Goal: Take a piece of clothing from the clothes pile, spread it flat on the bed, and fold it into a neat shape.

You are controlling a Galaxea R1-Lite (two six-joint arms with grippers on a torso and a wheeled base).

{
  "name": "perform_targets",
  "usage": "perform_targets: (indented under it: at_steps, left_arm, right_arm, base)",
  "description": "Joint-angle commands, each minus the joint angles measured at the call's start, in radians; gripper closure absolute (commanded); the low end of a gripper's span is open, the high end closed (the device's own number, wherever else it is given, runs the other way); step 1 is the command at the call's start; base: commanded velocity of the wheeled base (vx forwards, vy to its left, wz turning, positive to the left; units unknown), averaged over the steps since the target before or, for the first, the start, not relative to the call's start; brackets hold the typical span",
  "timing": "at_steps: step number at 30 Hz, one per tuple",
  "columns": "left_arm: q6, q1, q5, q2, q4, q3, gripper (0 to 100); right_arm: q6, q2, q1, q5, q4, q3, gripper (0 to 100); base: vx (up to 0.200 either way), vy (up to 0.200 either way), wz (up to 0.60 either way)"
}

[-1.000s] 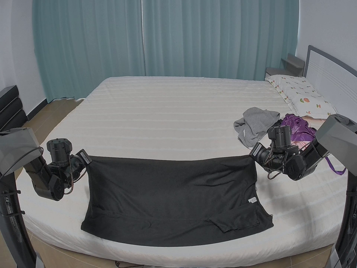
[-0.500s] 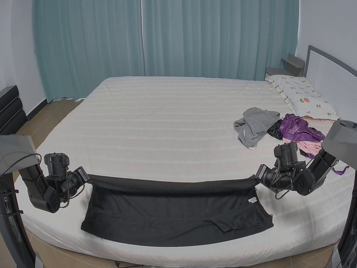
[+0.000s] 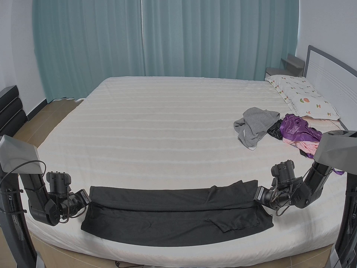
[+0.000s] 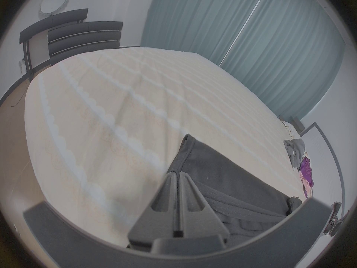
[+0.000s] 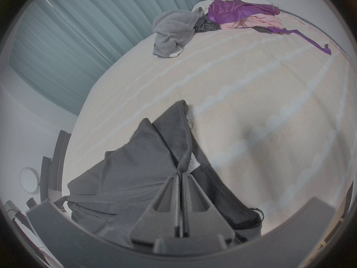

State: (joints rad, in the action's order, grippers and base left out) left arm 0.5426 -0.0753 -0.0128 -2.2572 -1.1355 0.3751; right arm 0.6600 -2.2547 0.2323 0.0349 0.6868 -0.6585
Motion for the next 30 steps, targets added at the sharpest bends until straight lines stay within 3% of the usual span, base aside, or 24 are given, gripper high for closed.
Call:
perform_targets:
  at_steps: [1,3,4,5,14,20,25,30]
  left_arm:
    - [0.002,0.002,-0.001,-0.045,-0.023,-0.027,100]
    - [0.002,0.005,-0.001,-0.050,-0.049,-0.039,100]
    - [0.002,0.005,-0.001,-0.051,-0.049,-0.041,100]
    - [0.002,0.006,-0.003,-0.054,-0.070,-0.047,0]
    - [0.008,0.011,-0.001,-0.025,-0.089,-0.041,0]
    - [0.043,0.009,-0.001,-0.024,-0.090,0.076,0]
    - [0.079,0.012,0.002,-0.090,-0.082,0.206,0]
    - [0.079,0.003,0.000,-0.059,-0.058,0.162,0]
  right_arm:
    - [-0.007,-0.037,0.001,0.000,-0.001,-0.004,100]
    - [-0.007,-0.042,0.001,0.000,-0.001,-0.004,100]
    - [-0.007,-0.042,0.002,0.000,-0.001,-0.006,0]
    - [-0.007,-0.043,0.002,0.000,-0.001,-0.004,0]
    - [0.000,0.055,-0.016,0.014,0.011,-0.015,0]
    - [0.026,0.040,-0.039,0.037,0.014,-0.076,0]
    - [0.082,-0.002,-0.059,0.106,0.057,-0.064,0]
    - [0.089,-0.026,-0.097,0.112,0.111,-0.053,0]
  base:
    - [0.000,0.000,0.00]
    - [0.000,0.000,0.00]
    - [0.000,0.000,0.00]
    - [0.000,0.000,0.00]
    - [0.000,0.000,0.00]
    - [0.000,0.000,0.00]
    - [0.000,0.000,0.00]
    - [0.000,0.000,0.00]
